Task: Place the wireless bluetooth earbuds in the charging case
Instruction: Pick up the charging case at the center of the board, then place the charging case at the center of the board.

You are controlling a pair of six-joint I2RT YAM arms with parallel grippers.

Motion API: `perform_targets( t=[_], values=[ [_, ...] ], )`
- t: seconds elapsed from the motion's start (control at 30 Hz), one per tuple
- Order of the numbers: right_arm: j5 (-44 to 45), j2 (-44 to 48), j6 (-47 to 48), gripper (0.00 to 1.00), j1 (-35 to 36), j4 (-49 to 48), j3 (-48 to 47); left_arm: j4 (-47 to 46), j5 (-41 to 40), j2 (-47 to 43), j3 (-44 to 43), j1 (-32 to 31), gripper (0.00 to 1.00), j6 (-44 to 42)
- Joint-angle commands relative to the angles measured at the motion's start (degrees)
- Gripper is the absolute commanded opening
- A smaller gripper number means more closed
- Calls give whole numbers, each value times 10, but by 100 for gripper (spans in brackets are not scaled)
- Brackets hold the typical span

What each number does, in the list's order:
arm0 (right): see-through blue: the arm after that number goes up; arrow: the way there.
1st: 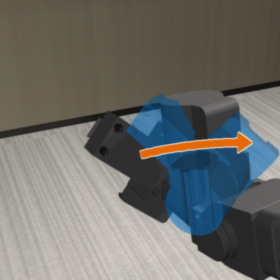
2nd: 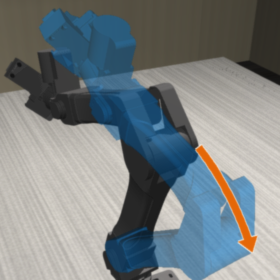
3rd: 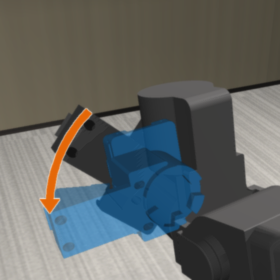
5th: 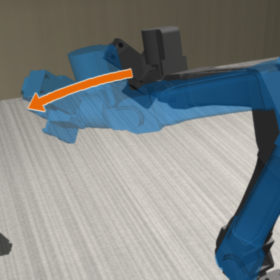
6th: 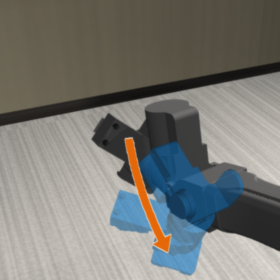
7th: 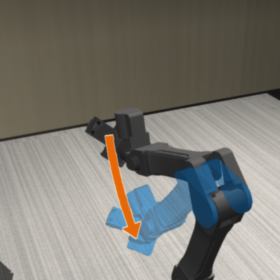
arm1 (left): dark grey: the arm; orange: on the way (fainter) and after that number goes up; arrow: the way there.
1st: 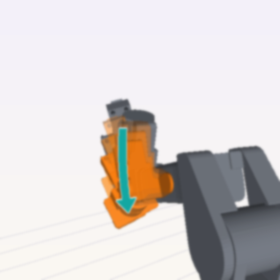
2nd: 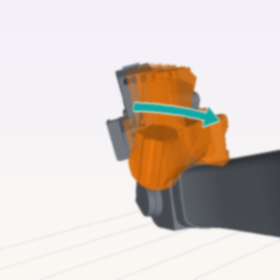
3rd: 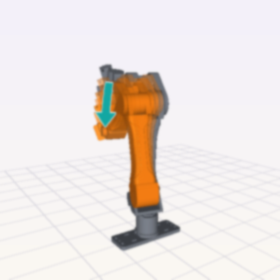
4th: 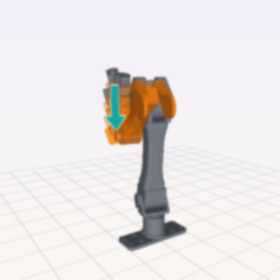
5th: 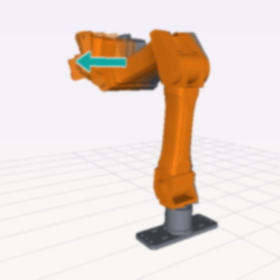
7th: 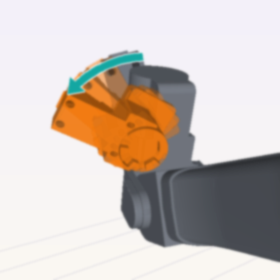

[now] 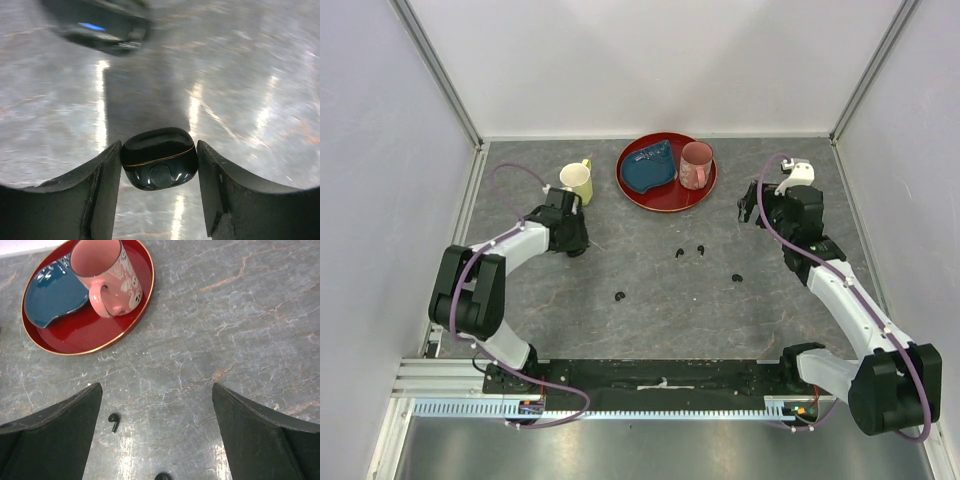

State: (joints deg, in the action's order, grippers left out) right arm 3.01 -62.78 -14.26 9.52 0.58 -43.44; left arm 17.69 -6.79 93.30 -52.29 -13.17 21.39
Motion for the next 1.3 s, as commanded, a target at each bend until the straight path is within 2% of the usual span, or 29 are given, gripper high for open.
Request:
perform_targets(
  t=[0.0,0.2,0.23,0.3,0.4,0.6,0.8,1.17,1.27],
  values=[
    [-28,-14,-8,98,1,19,-44,-19,37,-39,-18,-66,43,-43],
    [-69,-14,-17,98,1,47,-58,-5,55,-8,-73,-142,44,-81],
    [-63,-9,-21,98,1,52,-58,-5,57,-5,-84,-151,44,-86],
    [4,-6,-31,98,1,78,-66,0,65,1,-93,-173,45,-95],
    [38,7,-35,98,1,112,-64,-1,92,10,-103,-203,45,-107],
    [26,60,-52,98,1,109,-23,-6,111,37,-107,-263,47,-125],
    [84,112,-53,98,1,133,10,-5,107,65,-110,-306,49,-117],
    [60,135,-48,98,1,135,18,2,72,101,-111,-346,54,-119],
    [53,138,-45,98,1,137,20,3,71,97,-108,-348,62,-119]
  ],
)
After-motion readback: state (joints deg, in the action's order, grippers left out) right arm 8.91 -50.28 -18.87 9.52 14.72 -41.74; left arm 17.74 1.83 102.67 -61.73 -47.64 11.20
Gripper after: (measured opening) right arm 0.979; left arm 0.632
